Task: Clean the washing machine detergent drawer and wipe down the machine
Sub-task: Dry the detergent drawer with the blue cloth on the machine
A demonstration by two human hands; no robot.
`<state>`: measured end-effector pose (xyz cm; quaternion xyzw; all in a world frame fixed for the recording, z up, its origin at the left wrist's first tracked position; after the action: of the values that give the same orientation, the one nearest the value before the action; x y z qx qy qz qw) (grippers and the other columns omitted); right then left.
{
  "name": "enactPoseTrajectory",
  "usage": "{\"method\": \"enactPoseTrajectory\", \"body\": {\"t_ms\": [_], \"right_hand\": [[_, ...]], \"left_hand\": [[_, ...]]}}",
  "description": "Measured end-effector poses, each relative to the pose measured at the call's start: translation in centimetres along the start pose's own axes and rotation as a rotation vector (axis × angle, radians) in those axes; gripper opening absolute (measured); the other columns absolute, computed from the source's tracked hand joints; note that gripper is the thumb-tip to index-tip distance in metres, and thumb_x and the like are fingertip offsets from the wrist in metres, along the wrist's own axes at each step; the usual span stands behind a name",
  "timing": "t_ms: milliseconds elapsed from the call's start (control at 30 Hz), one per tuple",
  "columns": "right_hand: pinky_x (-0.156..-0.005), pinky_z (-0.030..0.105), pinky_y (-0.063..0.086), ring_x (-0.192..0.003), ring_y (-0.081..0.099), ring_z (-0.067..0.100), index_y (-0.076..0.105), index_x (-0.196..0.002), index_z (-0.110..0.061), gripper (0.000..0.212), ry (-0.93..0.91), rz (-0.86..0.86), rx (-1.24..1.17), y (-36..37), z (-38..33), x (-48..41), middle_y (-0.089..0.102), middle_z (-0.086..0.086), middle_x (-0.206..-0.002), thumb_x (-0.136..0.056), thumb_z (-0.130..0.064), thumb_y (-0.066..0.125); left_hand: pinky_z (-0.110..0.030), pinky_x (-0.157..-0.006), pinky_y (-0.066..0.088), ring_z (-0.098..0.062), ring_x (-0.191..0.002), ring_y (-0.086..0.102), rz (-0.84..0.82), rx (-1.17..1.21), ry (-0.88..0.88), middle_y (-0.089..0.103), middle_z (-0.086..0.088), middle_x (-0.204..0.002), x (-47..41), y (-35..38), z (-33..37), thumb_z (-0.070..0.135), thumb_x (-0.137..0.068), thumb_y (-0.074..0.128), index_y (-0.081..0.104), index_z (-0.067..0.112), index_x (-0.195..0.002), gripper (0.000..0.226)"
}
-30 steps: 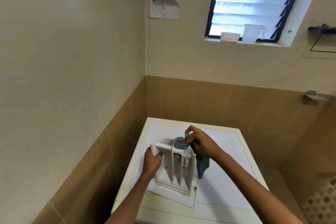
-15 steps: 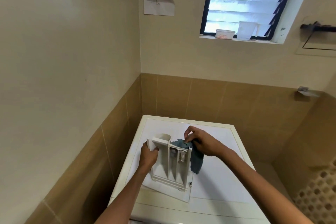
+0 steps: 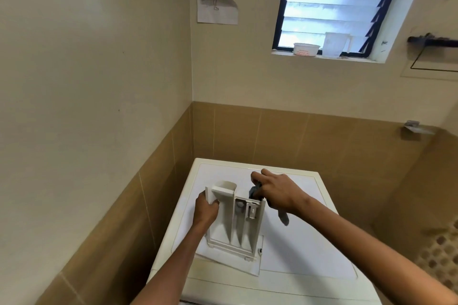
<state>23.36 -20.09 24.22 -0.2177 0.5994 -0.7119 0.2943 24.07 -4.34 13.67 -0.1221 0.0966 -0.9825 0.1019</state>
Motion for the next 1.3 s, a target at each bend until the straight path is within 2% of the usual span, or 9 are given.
{"method": "enactPoseTrajectory", "body": {"t_ms": [100, 233, 400, 567, 633, 767, 900, 1133, 1300], "right_hand": [[-0.064, 0.026, 0.036, -0.107, 0.046, 0.018, 0.069, -0.105, -0.022, 0.035, 0.134, 0.01, -0.123, -0.3, 1.4, 0.2, 0.048, -0.002, -0.116, -0.081, -0.004, 0.051], [-0.071, 0.022, 0.033, -0.107, 0.049, 0.016, 0.073, -0.099, -0.017, 0.037, 0.173, -0.04, -0.379, -0.2, 1.9, 0.2, 0.052, -0.001, -0.114, -0.081, 0.003, 0.048], [-0.08, 0.022, 0.037, -0.108, 0.048, 0.02, 0.071, -0.104, -0.01, 0.038, 0.177, -0.129, -0.443, -0.2, 1.5, 0.3, 0.05, 0.007, -0.116, -0.082, 0.009, 0.046], [-0.072, -0.003, 0.035, -0.092, 0.051, 0.014, 0.074, -0.092, -0.001, 0.04, 0.374, 0.25, -0.747, -3.2, 2.9, 0.4, 0.052, 0.004, -0.096, -0.079, 0.018, 0.04], [-0.072, 0.001, 0.037, -0.091, 0.052, 0.014, 0.074, -0.094, -0.003, 0.036, 0.315, 0.261, -0.688, -3.4, 2.0, 0.2, 0.052, 0.006, -0.099, -0.081, 0.012, 0.044], [-0.066, 0.023, 0.039, -0.1, 0.048, 0.017, 0.073, -0.102, -0.025, 0.029, 0.074, 0.156, -0.215, -2.3, 0.1, 0.0, 0.049, 0.003, -0.114, -0.086, -0.017, 0.05], [-0.057, 0.021, 0.036, -0.09, 0.051, 0.016, 0.073, -0.099, -0.033, 0.046, 0.02, 0.152, -0.082, -2.6, -0.4, -0.4, 0.053, 0.003, -0.112, -0.08, -0.038, 0.031], [-0.041, 0.019, 0.032, -0.066, 0.053, 0.013, 0.072, -0.085, -0.044, 0.034, -0.01, 0.197, 0.068, -2.7, -0.3, 0.0, 0.06, -0.004, -0.092, -0.075, -0.042, 0.039], [-0.042, 0.014, 0.009, -0.062, 0.053, 0.014, 0.071, -0.066, -0.036, 0.031, 0.097, 0.299, 0.046, -3.1, 1.0, 0.2, 0.057, -0.005, -0.08, -0.069, -0.04, 0.041]], "left_hand": [[-0.044, -0.103, 0.04, -0.034, -0.123, 0.048, 0.001, 0.016, 0.014, 0.049, -0.018, -0.135, 0.0, 0.1, 0.1, 0.009, -0.091, 0.056, 0.04, 0.005, -0.135, 0.047], [-0.043, -0.106, 0.036, -0.034, -0.128, 0.044, 0.006, 0.027, -0.003, 0.045, -0.016, -0.139, 0.2, 0.3, 0.0, 0.01, -0.091, 0.055, 0.034, 0.006, -0.138, 0.051], [-0.044, -0.109, 0.034, -0.035, -0.131, 0.04, 0.018, 0.028, -0.04, 0.04, -0.016, -0.143, 0.1, 0.0, -0.4, 0.009, -0.091, 0.055, 0.031, 0.006, -0.141, 0.055], [-0.044, -0.107, 0.037, -0.034, -0.128, 0.044, 0.012, 0.013, -0.015, 0.045, -0.017, -0.139, 0.0, 0.4, 0.4, 0.01, -0.091, 0.056, 0.035, 0.005, -0.139, 0.052], [-0.043, -0.105, 0.038, -0.034, -0.126, 0.046, 0.014, 0.001, -0.005, 0.047, -0.019, -0.137, -0.2, 0.6, 0.9, 0.007, -0.09, 0.056, 0.038, 0.004, -0.137, 0.05], [-0.043, -0.106, 0.036, -0.034, -0.127, 0.045, 0.008, -0.033, -0.006, 0.045, -0.017, -0.139, -0.2, 1.1, 2.0, 0.009, -0.091, 0.055, 0.036, 0.005, -0.137, 0.05], [-0.043, -0.106, 0.036, -0.033, -0.126, 0.045, 0.006, -0.055, 0.004, 0.046, -0.016, -0.139, -0.3, 1.3, 2.5, 0.012, -0.092, 0.055, 0.037, 0.006, -0.137, 0.049], [-0.042, -0.104, 0.038, -0.033, -0.124, 0.047, -0.013, -0.063, 0.019, 0.048, -0.017, -0.137, -0.7, 1.4, 2.9, 0.009, -0.091, 0.055, 0.039, 0.006, -0.136, 0.048], [-0.041, -0.104, 0.038, -0.033, -0.124, 0.047, -0.012, -0.081, 0.038, 0.049, -0.017, -0.135, -1.0, 1.7, 3.4, 0.001, -0.09, 0.053, 0.038, 0.005, -0.136, 0.049]]}}
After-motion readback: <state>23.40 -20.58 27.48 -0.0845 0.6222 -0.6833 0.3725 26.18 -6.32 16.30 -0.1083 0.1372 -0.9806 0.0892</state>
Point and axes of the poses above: each hand's wrist, its own x-axis away from the middle knuckle, its own y-axis out of the palm, z = x × y, the point moved 7 cm from there along -x, towards the middle knuckle
